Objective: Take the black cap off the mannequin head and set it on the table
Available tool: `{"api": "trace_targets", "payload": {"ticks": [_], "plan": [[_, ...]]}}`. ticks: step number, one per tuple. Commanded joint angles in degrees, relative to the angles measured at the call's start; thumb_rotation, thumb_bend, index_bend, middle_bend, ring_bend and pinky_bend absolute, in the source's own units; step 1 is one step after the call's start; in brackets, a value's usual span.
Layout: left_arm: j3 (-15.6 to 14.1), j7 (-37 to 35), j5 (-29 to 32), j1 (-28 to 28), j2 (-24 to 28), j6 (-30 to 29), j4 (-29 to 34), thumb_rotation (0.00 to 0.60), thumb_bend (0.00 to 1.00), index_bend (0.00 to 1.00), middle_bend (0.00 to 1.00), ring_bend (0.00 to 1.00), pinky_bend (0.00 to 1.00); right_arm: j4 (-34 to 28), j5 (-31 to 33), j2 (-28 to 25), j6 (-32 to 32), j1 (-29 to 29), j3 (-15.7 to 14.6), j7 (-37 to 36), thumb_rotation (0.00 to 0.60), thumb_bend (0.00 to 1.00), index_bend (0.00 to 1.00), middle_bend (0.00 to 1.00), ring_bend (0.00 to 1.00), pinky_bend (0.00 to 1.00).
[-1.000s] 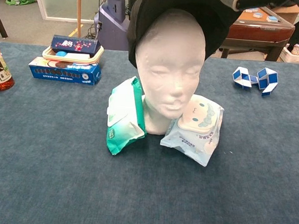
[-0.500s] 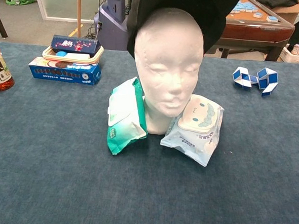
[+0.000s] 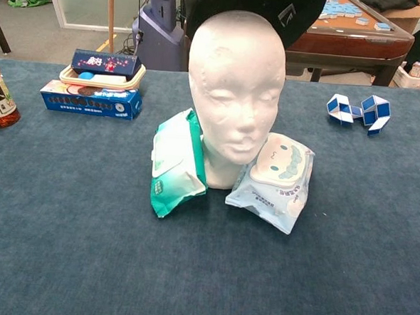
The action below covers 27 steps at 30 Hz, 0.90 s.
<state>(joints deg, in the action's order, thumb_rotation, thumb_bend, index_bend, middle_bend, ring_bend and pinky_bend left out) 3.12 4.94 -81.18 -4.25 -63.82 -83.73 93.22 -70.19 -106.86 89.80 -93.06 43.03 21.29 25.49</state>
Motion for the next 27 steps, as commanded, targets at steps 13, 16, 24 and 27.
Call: {"api": "trace_targets", "payload": {"ticks": [13, 16, 24, 27], "plan": [[0.03, -0.12, 0.05, 0.12, 0.01, -0.19, -0.04, 0.600, 0.30, 0.27, 0.40, 0.29, 0.52, 10.08, 2.32, 0.21, -2.84, 3.54, 0.98, -3.00, 0.600, 0.49, 0.83, 1.00, 1.00, 1.00], [0.03, 0.12, 0.05, 0.11, -0.09, -0.21, -0.05, 0.600, 0.30, 0.27, 0.40, 0.29, 0.52, 9.32, 2.05, -1.54, -3.91, 2.79, 0.40, -1.92, 0.600, 0.49, 0.83, 1.00, 1.00, 1.00], [-0.14, 0.89, -0.27, 0.07, -0.39, -0.30, 0.06, 0.600, 0.30, 0.27, 0.40, 0.29, 0.52, 5.61, 2.21, -8.13, -7.74, -2.57, -1.87, -0.52, 0.600, 0.49, 0.83, 1.00, 1.00, 1.00], [-0.18, 1.23, -0.32, -0.01, -0.58, -0.19, 0.00, 0.600, 0.30, 0.27, 0.40, 0.29, 0.52, 6.39, 2.60, -9.41, -9.01, -4.85, -3.16, -1.10, 0.600, 0.49, 0.83, 1.00, 1.00, 1.00]]}}
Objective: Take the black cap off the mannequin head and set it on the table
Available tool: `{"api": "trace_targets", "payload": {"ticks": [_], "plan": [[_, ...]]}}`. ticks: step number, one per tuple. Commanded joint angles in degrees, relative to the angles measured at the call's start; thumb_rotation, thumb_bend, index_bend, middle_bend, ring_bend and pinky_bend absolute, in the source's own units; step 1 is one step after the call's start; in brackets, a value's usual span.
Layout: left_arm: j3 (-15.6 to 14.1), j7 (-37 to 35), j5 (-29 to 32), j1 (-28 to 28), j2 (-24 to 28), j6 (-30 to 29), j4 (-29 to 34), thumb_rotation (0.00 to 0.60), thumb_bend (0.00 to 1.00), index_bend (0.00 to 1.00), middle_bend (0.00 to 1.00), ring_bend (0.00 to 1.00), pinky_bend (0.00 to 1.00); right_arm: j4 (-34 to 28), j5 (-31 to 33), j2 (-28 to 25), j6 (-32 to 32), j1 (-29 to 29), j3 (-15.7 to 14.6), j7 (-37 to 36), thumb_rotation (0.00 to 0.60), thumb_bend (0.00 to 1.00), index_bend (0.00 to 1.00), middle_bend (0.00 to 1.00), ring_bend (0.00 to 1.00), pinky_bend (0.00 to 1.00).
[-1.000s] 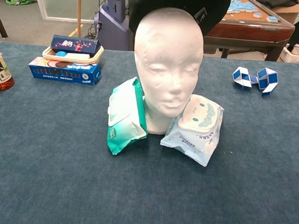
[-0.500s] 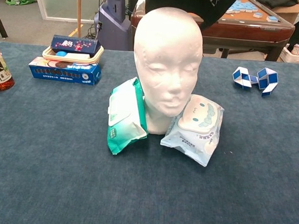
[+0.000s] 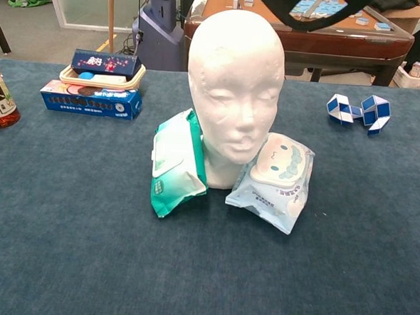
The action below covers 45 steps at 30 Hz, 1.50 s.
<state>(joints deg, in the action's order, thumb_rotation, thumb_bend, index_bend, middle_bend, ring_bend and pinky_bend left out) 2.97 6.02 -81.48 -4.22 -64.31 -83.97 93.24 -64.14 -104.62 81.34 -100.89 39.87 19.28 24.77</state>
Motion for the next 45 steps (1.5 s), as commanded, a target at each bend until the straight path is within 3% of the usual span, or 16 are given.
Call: {"api": "trace_targets", "payload": {"ticks": [1, 13, 26, 31, 34, 38, 45], "plan": [[-0.03, 0.20, -0.03, -0.07, -0.14, 0.09, -0.03, 0.600, 0.30, 0.27, 0.40, 0.29, 0.52, 0.79, 0.46, -1.15, -1.61, -2.29, -1.50, -0.64, 0.600, 0.49, 0.83, 1.00, 1.00, 1.00], [0.00, -0.11, -0.29, -0.04, -0.17, -0.18, -0.16, 0.600, 0.30, 0.27, 0.40, 0.29, 0.52, 10.72, 0.97, 1.41, -5.63, -8.61, -7.15, -5.91, 0.600, 0.49, 0.83, 1.00, 1.00, 1.00], [0.08, -0.26, -0.22, -0.05, -0.16, -0.21, -0.28, 0.600, 0.30, 0.27, 0.40, 0.29, 0.52, 27.42, 6.04, 8.81, -2.11, -11.92, -10.17, -14.75, 0.600, 0.49, 0.83, 1.00, 1.00, 1.00], [0.09, -0.44, -0.28, -0.02, -0.11, -0.28, -0.26, 0.600, 0.30, 0.27, 0.40, 0.29, 0.52, 30.28, 6.98, 10.98, -1.33, -13.73, -11.74, -17.60, 0.600, 0.49, 0.83, 1.00, 1.00, 1.00], [0.12, -0.48, -0.22, 0.01, -0.07, -0.33, -0.25, 0.600, 0.30, 0.27, 0.40, 0.29, 0.52, 29.15, 7.24, 11.39, -1.40, -15.18, -12.80, -18.55, 0.600, 0.47, 0.83, 1.00, 1.00, 1.00], [0.05, -0.47, -0.34, 0.03, -0.04, -0.35, -0.19, 0.600, 0.30, 0.27, 0.40, 0.29, 0.52, 22.74, 7.96, 10.10, -0.07, -17.53, -14.33, -18.48, 0.600, 0.36, 0.78, 1.00, 1.00, 1.00], [0.09, -0.61, -0.21, 0.10, 0.11, -0.37, -0.07, 0.600, 0.30, 0.27, 0.40, 0.29, 0.52, -2.93, 11.75, -0.50, 9.95, -20.92, -17.81, -18.21, 0.600, 0.10, 0.59, 1.00, 0.99, 1.00]]}}
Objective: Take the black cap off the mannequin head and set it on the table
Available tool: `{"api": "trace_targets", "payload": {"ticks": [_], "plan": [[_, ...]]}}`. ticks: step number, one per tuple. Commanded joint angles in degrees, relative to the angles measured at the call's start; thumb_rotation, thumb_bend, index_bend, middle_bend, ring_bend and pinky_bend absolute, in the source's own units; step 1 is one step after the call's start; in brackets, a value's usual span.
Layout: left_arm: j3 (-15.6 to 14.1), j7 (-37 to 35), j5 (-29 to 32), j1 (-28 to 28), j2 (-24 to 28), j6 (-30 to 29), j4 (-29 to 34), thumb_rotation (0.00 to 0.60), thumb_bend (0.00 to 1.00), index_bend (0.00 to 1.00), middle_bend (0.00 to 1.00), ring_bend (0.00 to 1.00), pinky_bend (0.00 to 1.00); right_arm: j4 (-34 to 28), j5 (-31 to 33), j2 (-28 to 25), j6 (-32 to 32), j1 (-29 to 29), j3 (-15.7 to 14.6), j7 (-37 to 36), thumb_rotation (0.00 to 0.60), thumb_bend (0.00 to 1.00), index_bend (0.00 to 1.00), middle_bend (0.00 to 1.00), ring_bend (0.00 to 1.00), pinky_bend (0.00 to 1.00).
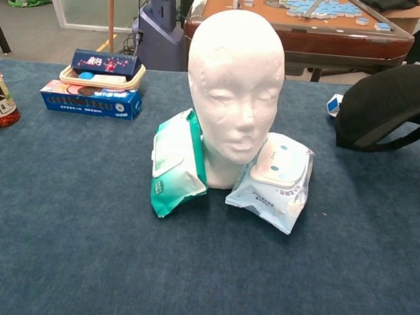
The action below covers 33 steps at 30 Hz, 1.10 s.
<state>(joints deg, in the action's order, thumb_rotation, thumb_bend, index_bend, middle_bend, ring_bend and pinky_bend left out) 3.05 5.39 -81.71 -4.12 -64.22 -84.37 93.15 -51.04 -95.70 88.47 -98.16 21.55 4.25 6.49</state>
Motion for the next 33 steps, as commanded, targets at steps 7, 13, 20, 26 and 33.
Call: {"api": "trace_targets", "payload": {"ticks": [7, 13, 20, 26, 33], "plan": [[0.03, 0.41, 0.17, 0.02, -0.03, -0.01, 0.18, 0.600, 0.30, 0.27, 0.40, 0.29, 0.52, -36.90, 5.00, -19.86, 18.05, -2.59, -6.81, 1.58, 0.600, 0.00, 0.40, 1.00, 0.95, 1.00], [-0.04, 0.48, -0.08, 0.12, -0.02, -0.24, 0.26, 0.600, 0.30, 0.27, 0.40, 0.29, 0.52, -46.02, 4.25, -25.87, 21.35, -2.90, -8.86, 0.77, 0.600, 0.00, 0.36, 1.00, 0.94, 1.00], [-0.08, 0.48, -0.19, 0.04, -0.04, -0.11, 0.19, 0.600, 0.30, 0.27, 0.40, 0.29, 0.52, -48.12, 2.63, -27.68, 18.30, -5.13, -8.64, -1.20, 0.600, 0.00, 0.37, 1.00, 0.93, 1.00], [-0.07, 0.13, -0.40, -0.02, -0.04, -0.14, 0.08, 0.600, 0.30, 0.27, 0.40, 0.29, 0.52, -42.30, 2.86, -21.26, 9.68, -9.13, -5.01, 10.07, 0.600, 0.00, 0.47, 0.89, 0.79, 0.95], [-0.10, -0.29, -0.81, 0.11, -0.03, -0.55, -0.16, 0.600, 0.30, 0.27, 0.40, 0.29, 0.52, -35.73, 5.76, -14.23, 2.80, -13.18, -1.49, 15.70, 0.600, 0.00, 0.48, 0.55, 0.48, 0.55]]}}
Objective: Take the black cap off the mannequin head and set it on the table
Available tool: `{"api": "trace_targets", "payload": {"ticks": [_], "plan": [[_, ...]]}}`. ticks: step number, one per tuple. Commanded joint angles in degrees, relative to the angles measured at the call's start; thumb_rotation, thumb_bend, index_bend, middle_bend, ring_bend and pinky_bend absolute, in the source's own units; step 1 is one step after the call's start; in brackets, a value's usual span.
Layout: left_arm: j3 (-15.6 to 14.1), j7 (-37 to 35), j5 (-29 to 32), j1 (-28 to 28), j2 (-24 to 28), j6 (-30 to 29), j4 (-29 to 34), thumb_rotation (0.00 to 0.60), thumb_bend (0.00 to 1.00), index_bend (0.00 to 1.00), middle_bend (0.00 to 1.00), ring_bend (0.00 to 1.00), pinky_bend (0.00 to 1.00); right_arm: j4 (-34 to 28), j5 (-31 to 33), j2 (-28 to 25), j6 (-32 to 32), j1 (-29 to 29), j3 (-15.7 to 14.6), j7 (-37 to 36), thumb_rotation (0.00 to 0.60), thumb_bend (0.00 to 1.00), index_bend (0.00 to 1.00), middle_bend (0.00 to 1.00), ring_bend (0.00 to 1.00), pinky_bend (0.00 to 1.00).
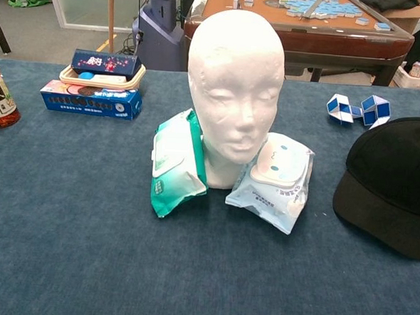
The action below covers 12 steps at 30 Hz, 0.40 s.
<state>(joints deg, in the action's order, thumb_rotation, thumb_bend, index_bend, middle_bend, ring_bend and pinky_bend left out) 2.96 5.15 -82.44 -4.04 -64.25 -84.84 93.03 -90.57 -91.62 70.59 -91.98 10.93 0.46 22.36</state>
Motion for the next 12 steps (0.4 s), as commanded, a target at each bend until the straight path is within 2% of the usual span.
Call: {"api": "trace_targets", "payload": {"ticks": [1, 3, 5, 12], "plan": [[-0.04, -0.06, -0.14, 0.05, 0.00, -0.12, -0.05, 0.600, 0.30, 0.27, 0.40, 0.29, 0.52, 4.71, 1.80, 4.20, -3.76, -2.80, 2.54, -1.11, 0.600, 0.00, 0.48, 0.53, 0.46, 0.52], [-0.07, -0.04, -0.18, 0.04, 0.00, -0.08, -0.06, 0.600, 0.30, 0.27, 0.40, 0.29, 0.52, 6.77, 1.92, 5.08, -4.37, -3.16, 3.03, -4.07, 0.600, 0.00, 0.48, 0.47, 0.39, 0.46], [-0.07, 0.20, -0.09, -0.02, -0.08, 0.05, -0.10, 0.600, 0.30, 0.27, 0.40, 0.29, 0.52, 8.56, 1.65, 5.61, -4.76, -3.27, 3.42, -6.44, 0.600, 0.00, 0.48, 0.45, 0.37, 0.45], [-0.13, 0.44, -0.46, -0.33, -0.18, 0.35, -0.08, 0.600, 0.30, 0.27, 0.40, 0.29, 0.52, 9.42, 0.34, 5.02, -4.53, -3.21, 3.71, -9.37, 0.600, 0.00, 0.48, 0.45, 0.36, 0.44]]}}
